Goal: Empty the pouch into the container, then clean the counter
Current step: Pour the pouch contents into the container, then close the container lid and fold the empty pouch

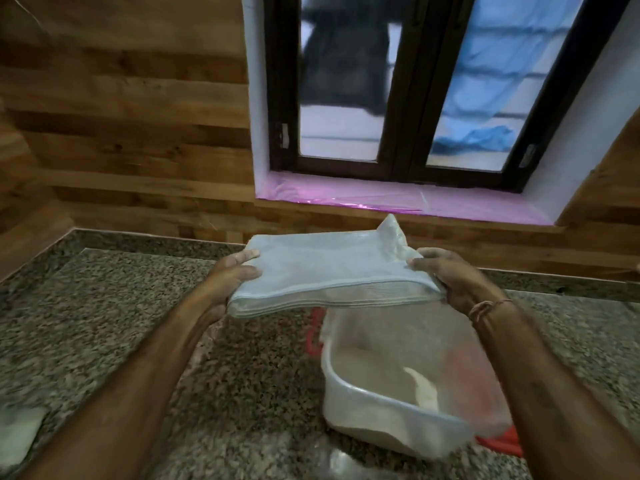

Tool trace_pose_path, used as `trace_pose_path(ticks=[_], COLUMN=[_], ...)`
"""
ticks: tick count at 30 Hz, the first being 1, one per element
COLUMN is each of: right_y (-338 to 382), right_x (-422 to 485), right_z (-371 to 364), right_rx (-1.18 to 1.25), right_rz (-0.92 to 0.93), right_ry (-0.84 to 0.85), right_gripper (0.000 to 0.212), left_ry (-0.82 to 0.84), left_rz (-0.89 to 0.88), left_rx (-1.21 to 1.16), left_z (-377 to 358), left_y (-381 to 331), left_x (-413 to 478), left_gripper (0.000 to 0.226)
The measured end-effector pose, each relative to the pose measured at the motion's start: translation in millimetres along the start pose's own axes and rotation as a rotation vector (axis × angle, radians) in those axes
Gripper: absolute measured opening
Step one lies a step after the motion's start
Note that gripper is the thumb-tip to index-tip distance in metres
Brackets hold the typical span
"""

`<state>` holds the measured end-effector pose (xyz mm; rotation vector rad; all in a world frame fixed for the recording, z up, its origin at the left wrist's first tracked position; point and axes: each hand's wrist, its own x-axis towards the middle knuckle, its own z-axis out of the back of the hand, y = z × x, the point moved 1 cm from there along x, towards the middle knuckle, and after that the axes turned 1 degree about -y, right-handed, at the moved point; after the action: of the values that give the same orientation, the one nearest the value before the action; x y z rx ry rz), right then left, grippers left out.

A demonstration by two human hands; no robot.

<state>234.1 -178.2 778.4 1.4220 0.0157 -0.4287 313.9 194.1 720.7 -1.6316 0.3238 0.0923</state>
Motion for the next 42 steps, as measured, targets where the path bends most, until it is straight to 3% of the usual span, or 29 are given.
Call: trace_pose_path(ticks=[3, 5, 11, 14, 18, 21, 25, 31, 37, 42], right_y=[16.0, 17.3, -45.9, -105.7, -157.9, -182.5, -192.9, -174.0, -111.8, -59.5], right_x=[9.3, 17.6, 49.0, 58.9, 48.3, 40.3, 35.3, 28.4, 11.8, -11.7], right_z=[-73.5, -123.8, -257.8, -291.6, -306.0, -307.4, -311.0, -313.9, -306.6, -259.1], right_rx=[-0.031, -0.085, -0.257, -0.429, -0.632, -0.728, -0.905, -0.941, -0.756, -0.622], right_rz=[-0.032, -0.02, -0.008, -0.043, -0.035, -0.058, -0.037, 0.096, 0.319, 0.552], right_ry=[0.058, 0.113, 0.103, 0.042, 0.084, 0.073, 0.089, 0.036, -0.034, -0.129], right_gripper=[0.046, 0.05, 0.024, 0.024, 0.027, 0.023, 0.033, 0.053, 0.066, 0.065], left_ry=[-0.052, -0.124, -0.379, -0.447, -0.472, -0.44, -0.415, -0.461, -0.405, -0.357], left_rz=[0.01, 0.026, 0.078, 0.096, 0.097, 0.134, 0.175, 0.226, -0.022, -0.244], left_rx=[0.155, 0.188, 0.343, 0.376, 0.514, 0.672, 0.835, 1.084, 1.068, 1.031], left_z=[74.7, 122.1, 224.2, 247.5, 264.4, 267.4, 263.9, 240.4, 174.2, 96.7], left_y=[7.7, 21.3, 92.5, 131.3, 180.8, 208.1, 223.0, 190.2, 119.5, 67.5], left_x=[11.7, 10.4, -0.4, -10.3, -19.7, -23.2, -27.1, -26.2, -15.3, -23.9], left_gripper=[0.055, 0.056, 0.036, 0.037, 0.039, 0.049, 0.056, 0.073, 0.076, 0.072])
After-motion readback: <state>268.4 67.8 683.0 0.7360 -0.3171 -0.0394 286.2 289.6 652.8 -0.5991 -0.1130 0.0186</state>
